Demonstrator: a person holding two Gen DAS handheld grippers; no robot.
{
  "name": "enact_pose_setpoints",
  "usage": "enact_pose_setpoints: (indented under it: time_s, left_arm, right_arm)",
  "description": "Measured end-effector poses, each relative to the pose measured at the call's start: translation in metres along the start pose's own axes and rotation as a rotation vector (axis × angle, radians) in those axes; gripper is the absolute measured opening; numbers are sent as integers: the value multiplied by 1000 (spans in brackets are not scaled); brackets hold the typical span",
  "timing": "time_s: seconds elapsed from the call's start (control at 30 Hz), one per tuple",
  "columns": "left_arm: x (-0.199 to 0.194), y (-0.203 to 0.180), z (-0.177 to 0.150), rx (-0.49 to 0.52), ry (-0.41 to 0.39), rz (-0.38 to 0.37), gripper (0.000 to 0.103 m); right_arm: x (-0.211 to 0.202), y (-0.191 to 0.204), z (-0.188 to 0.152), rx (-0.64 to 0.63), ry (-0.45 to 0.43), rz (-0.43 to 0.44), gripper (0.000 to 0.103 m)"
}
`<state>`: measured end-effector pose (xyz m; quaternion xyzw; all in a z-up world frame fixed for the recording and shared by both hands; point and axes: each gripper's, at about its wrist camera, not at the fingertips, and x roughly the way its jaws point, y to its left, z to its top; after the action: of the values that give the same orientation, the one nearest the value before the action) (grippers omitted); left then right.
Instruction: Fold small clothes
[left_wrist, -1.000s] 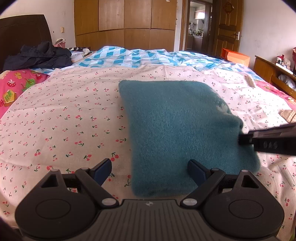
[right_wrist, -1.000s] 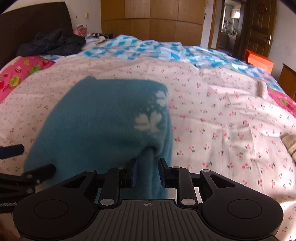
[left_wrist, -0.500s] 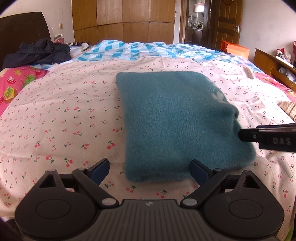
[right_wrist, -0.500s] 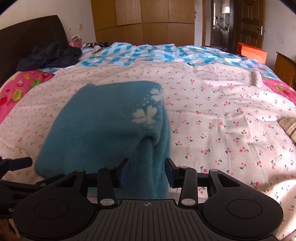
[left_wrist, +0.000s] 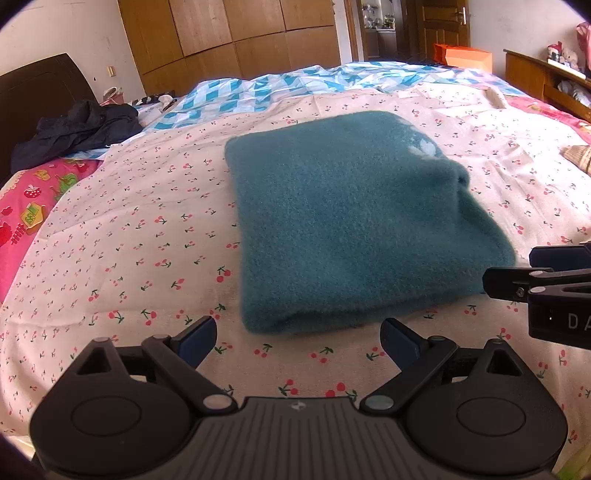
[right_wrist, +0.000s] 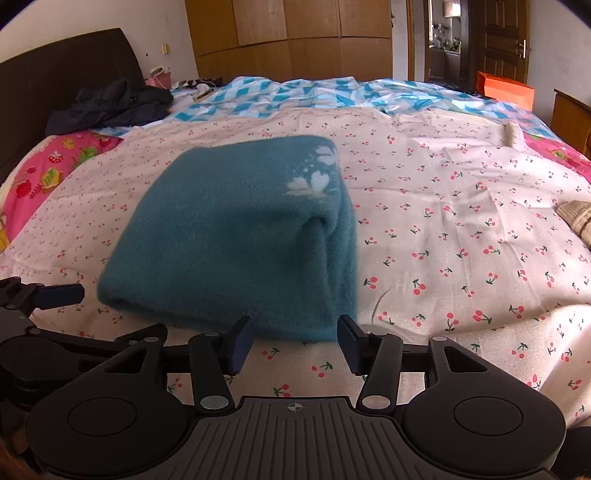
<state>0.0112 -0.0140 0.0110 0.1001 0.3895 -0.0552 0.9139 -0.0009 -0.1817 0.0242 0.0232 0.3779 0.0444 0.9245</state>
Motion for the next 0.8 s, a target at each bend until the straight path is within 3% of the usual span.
enact_pose_setpoints:
  time_s: [0.8]
  left_arm:
    - [-2,4,1,-48,15,-57,100]
  right_arm:
    - [2,-4,-2,25,-18,-29,59]
